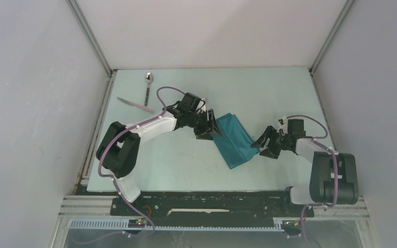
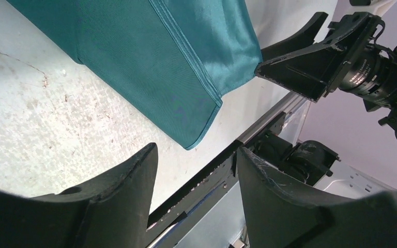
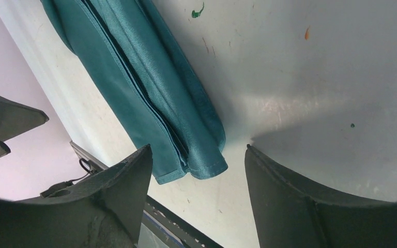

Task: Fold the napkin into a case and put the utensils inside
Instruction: Pick up the 2/3-rectangle-folded napkin at the center of the board.

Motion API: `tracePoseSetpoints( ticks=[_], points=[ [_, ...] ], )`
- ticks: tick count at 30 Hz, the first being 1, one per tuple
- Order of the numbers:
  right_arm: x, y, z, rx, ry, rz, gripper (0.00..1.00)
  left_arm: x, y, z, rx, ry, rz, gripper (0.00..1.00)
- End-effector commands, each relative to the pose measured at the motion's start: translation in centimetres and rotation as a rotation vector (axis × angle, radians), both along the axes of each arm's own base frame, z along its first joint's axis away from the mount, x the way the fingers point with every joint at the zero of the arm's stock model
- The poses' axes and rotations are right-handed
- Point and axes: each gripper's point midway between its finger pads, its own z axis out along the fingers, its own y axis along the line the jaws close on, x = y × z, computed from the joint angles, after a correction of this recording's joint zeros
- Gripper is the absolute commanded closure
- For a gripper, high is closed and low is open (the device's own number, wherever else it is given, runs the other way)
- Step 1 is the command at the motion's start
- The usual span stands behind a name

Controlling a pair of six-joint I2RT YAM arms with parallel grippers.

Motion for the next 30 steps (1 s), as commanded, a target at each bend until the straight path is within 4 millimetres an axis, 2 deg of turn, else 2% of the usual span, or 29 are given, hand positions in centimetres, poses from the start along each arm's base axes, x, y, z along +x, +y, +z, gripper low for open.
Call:
tracePoseSetpoints(
  ticks=[1,4,18,25,30],
  points=[
    [1.5,0.1,0.6,0.018,-0.057,0.036,0.29,1.3,-0.5,2.1,-0.036,-0.077,0.018,0.38],
    [1.5,0.4,0.4,0.026,-0.047,0.051,0.33,1.6,-0.7,2.1,-0.042,-0.077,0.019,0.39],
    [1.5,0.9,-0.2,0.005,-0.013,0.078,0.35,1.5,-1.2,1.8,-0.066,-0.057,0.011,0.40],
    [1.5,1.2,-0.1,0.005,-0.018,0.092,0.43,1.6,-1.1,1.5,-0.058,-0.057,0.025,0.40],
    [1.5,1.1,-0.2,0.001,-0.013,0.090,0.41,1.7,-1.9,0.7,-0.092,-0.020,0.030,0.49]
  ],
)
